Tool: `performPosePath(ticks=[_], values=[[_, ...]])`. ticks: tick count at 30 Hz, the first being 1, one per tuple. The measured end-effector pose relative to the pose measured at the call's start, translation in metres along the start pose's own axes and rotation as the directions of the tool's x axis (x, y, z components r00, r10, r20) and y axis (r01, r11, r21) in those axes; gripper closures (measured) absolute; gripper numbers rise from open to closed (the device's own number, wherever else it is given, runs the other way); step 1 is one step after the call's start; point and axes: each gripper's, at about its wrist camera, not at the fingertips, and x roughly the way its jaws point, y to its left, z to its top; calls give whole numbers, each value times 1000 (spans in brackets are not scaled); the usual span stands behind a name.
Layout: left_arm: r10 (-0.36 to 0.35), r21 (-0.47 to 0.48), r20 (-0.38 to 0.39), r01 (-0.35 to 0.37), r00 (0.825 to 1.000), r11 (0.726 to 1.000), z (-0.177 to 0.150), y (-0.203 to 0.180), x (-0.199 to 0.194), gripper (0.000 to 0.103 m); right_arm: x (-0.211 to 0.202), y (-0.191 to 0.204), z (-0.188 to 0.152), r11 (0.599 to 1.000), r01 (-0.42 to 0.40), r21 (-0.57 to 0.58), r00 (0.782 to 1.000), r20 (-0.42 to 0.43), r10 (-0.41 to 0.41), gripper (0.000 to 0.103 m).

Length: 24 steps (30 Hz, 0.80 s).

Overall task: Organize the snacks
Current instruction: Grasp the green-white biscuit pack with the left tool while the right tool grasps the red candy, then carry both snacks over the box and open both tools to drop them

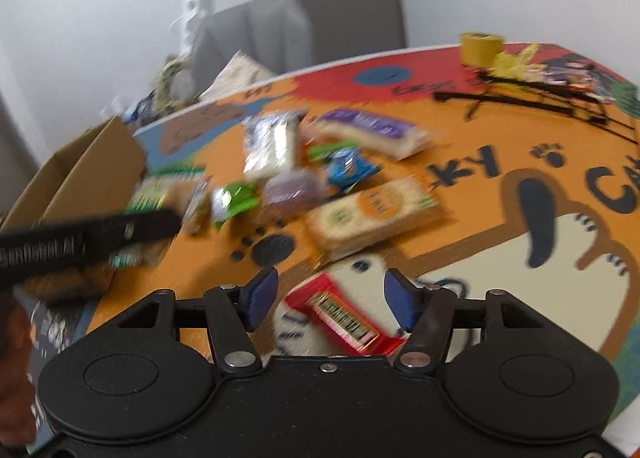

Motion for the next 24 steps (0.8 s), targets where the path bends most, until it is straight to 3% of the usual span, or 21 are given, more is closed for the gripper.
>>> performPosePath(ticks=[2, 4, 6, 9, 24], values=[[3, -1, 3, -3, 1000, 1000, 0, 1, -1, 56, 5, 1, -6, 1000, 3, -11, 1000, -16, -4, 43], [5, -6, 2, -5, 1000, 1000, -1, 3, -2, 56, 3, 4, -10, 999, 12, -46, 1000, -1, -12, 52], [9, -6, 2, -9, 1000, 1000, -3, 3, -2, 56, 2, 4, -10, 998, 18, -55, 1000, -1, -18, 84], [8, -16, 2, -8, 1000, 1000, -4, 6, -4, 56, 0, -1, -8, 1000, -18, -6, 1000, -12, 17, 85], [-11, -21, 65, 12, 998, 1000, 8, 22, -34, 56, -18, 28, 20, 1000, -19, -1, 997, 77, 19, 85]])
